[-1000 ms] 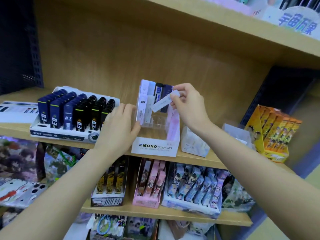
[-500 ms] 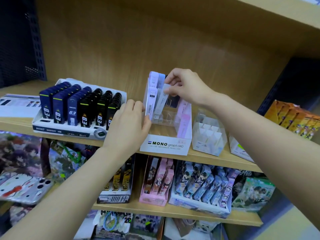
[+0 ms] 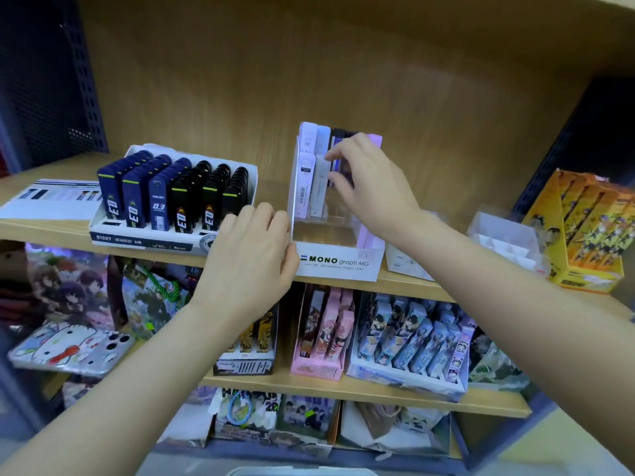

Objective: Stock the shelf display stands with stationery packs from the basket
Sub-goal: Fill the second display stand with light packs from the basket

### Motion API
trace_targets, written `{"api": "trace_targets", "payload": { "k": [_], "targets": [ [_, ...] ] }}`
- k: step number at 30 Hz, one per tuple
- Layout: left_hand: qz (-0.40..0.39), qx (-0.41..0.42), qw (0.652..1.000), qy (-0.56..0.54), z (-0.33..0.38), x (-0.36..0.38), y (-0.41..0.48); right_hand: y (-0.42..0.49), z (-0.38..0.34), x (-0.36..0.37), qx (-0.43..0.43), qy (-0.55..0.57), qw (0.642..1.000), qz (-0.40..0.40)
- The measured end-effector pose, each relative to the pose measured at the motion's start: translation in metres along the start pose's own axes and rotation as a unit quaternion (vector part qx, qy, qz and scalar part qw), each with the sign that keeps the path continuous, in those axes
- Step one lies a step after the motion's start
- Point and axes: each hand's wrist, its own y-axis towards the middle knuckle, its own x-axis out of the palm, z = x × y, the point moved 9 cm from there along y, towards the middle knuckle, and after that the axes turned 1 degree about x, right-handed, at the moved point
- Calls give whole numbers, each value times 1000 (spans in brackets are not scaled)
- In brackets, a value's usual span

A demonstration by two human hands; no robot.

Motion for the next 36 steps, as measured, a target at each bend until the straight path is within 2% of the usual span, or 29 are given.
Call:
{"api": "trace_targets", "payload": {
  "k": [5, 8, 11, 15, 17, 20, 25, 30, 33, 36],
  "targets": [
    [-20, 55, 998, -7, 19, -7, -46, -64, -22, -13, -72, 0, 994, 84],
    [-47, 88, 995, -19, 30, 2, -85, -117, -36, 1, -123, 2, 991, 60],
    [-96, 101, 990, -33, 33, 27, -124, -175, -44, 36, -159, 10, 987, -21],
    [-178, 97, 978, -46, 32, 78, -184, -255, -39, 103, -151, 8, 977, -153],
    [-216, 91, 971, -52, 32, 105, -216, -295, -35, 139, -130, 18, 964, -230],
    [-272, 69, 957, -68, 28, 146, -265, -356, -25, 188, -53, 71, 936, -341],
    [-376, -111, 913, -116, 2, 206, -344, -462, -9, 261, 140, 167, 832, -511],
    [-409, -371, 798, -240, -1, 233, -401, -538, -25, 297, 259, 240, 721, -596],
    [-380, -439, 768, -271, 10, 238, -417, -563, -51, 308, 272, 290, 670, -627],
    [-356, -479, 756, -271, 16, 239, -421, -573, -70, 318, 253, 326, 641, -647]
  ]
}}
